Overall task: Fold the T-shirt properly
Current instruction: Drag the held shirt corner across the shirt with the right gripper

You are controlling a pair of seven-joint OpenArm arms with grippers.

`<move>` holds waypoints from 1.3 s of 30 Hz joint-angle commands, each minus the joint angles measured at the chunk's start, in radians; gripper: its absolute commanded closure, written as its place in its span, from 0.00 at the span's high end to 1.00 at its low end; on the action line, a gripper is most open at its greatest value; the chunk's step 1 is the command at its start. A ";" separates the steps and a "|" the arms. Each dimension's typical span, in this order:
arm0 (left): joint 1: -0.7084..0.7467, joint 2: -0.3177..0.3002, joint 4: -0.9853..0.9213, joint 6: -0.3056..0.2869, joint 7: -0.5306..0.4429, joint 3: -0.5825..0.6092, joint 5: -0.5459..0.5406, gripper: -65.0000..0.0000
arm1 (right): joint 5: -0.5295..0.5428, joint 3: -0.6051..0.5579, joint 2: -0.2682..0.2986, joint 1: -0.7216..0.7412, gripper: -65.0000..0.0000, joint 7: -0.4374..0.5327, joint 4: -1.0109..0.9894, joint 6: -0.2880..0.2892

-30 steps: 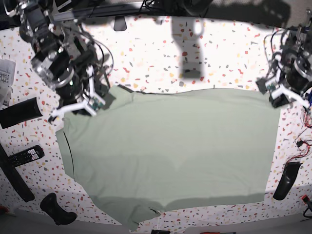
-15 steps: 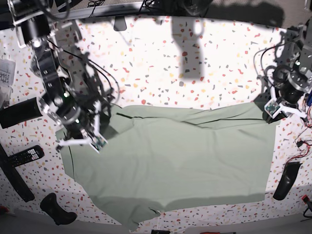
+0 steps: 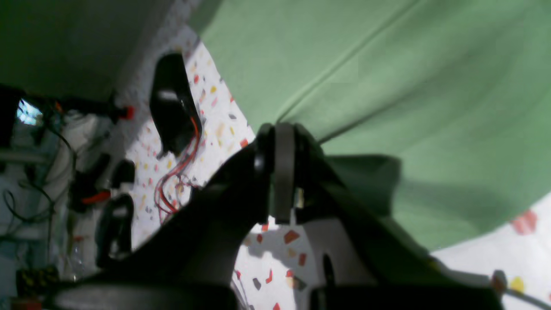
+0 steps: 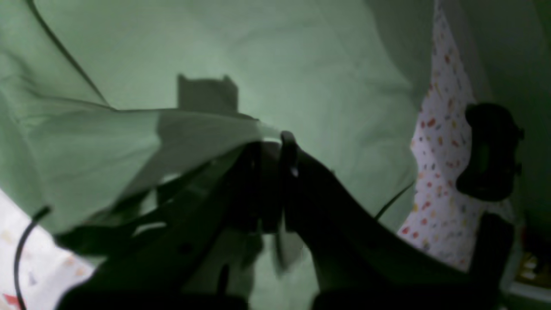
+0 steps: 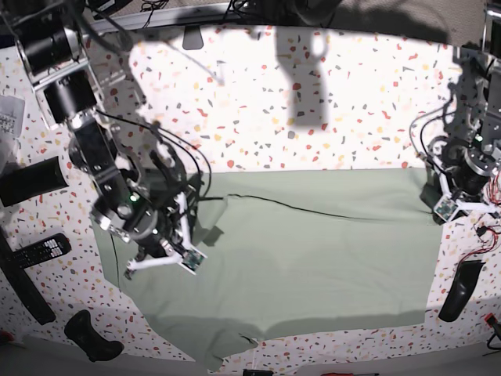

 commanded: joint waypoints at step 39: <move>-0.044 0.080 -0.071 0.173 -0.110 -0.010 -0.084 0.00 | -0.026 0.001 -0.092 0.117 0.00 0.026 -0.151 -0.093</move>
